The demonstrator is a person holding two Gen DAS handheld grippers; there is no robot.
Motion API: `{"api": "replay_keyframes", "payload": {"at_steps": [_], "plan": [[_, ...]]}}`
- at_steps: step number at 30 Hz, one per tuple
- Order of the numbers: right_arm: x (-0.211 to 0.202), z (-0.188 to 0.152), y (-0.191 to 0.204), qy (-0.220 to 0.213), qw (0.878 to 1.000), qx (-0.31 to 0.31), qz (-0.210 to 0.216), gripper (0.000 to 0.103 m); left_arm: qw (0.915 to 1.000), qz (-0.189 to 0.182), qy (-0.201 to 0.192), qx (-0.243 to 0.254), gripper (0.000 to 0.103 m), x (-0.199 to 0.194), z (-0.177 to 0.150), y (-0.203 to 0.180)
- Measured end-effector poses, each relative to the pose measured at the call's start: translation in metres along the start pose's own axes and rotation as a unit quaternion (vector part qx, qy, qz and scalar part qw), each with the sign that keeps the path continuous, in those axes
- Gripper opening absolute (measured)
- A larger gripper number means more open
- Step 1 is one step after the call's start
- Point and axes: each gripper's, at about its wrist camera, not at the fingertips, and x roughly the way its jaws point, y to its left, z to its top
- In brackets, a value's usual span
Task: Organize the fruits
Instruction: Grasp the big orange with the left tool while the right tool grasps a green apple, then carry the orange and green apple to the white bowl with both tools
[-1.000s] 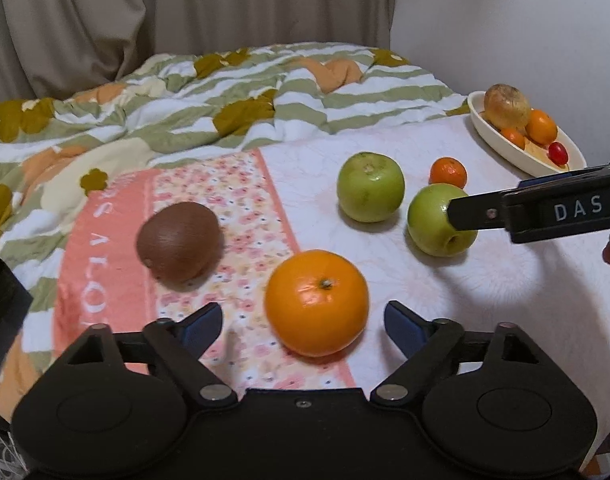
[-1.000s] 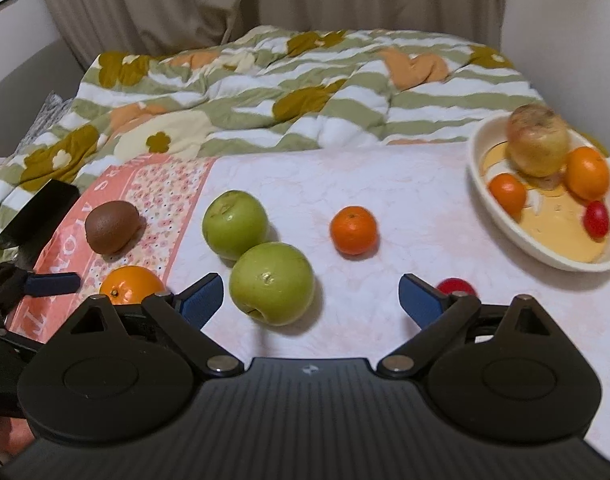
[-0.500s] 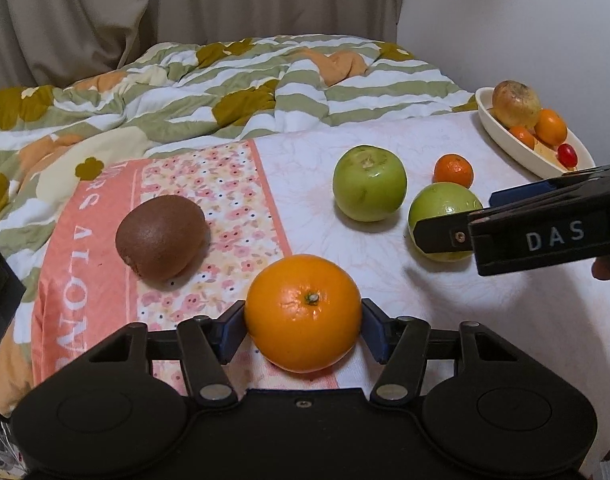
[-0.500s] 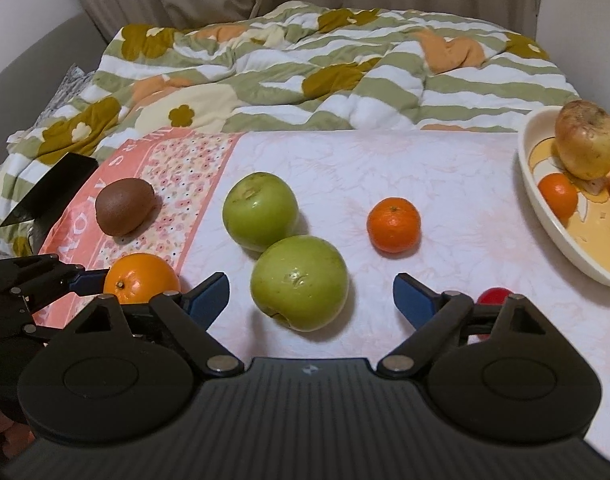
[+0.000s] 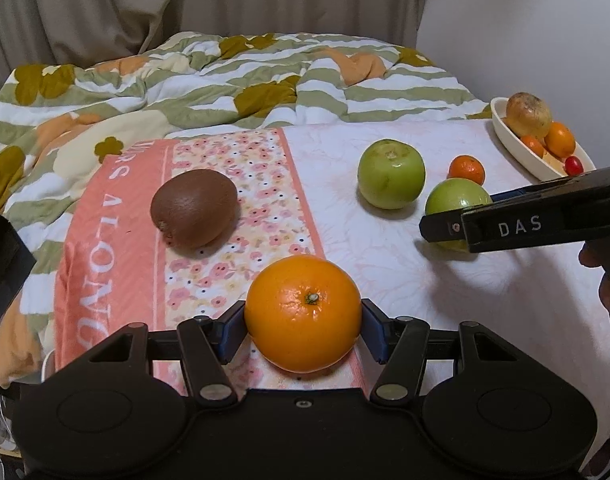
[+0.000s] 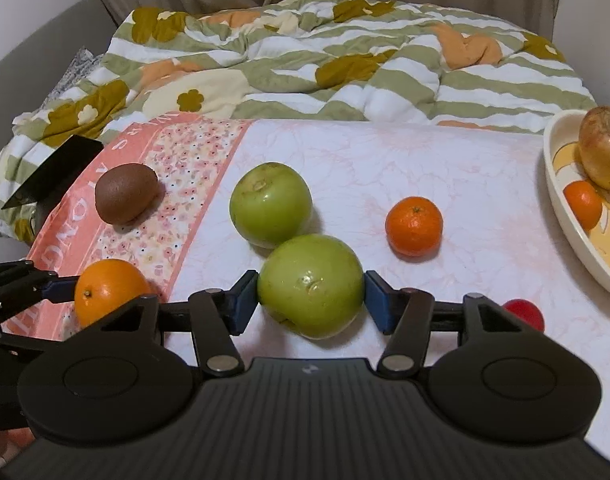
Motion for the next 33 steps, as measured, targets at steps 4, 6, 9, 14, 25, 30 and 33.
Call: {"api": "replay_keyframes", "payload": {"at_steps": [4,6,9,14,25,30,33], "plan": [[-0.006,-0.003,0.002,-0.002,1.0,0.001,0.001,0.072,0.9999,-0.001,-0.009,-0.004,0.063,-0.011,-0.001,-0.001],[-0.011,-0.004,0.004,-0.006,1.0,0.0,0.001,0.072,0.9999,-0.002,-0.013,-0.006,0.063,-0.017,-0.002,-0.001],[-0.021,-0.007,0.007,-0.012,1.0,-0.004,0.001,0.072,0.9997,-0.003,-0.023,-0.008,0.063,-0.028,-0.004,-0.003],[-0.042,-0.011,0.012,-0.027,1.0,-0.004,0.001,0.072,0.9991,-0.008,-0.041,-0.002,0.063,-0.048,-0.007,-0.011],[-0.115,-0.034,0.004,-0.061,0.997,0.049,-0.017,0.072,0.9951,-0.049,-0.084,0.017,0.063,-0.091,-0.002,-0.04],[-0.15,-0.044,-0.017,-0.08,0.994,0.071,-0.036,0.072,0.9919,-0.07,-0.099,0.038,0.063,-0.102,0.008,-0.064],[-0.17,-0.046,-0.037,-0.094,0.991,0.08,-0.047,0.072,0.9901,-0.074,-0.11,0.046,0.063,-0.107,0.015,-0.082]]}}
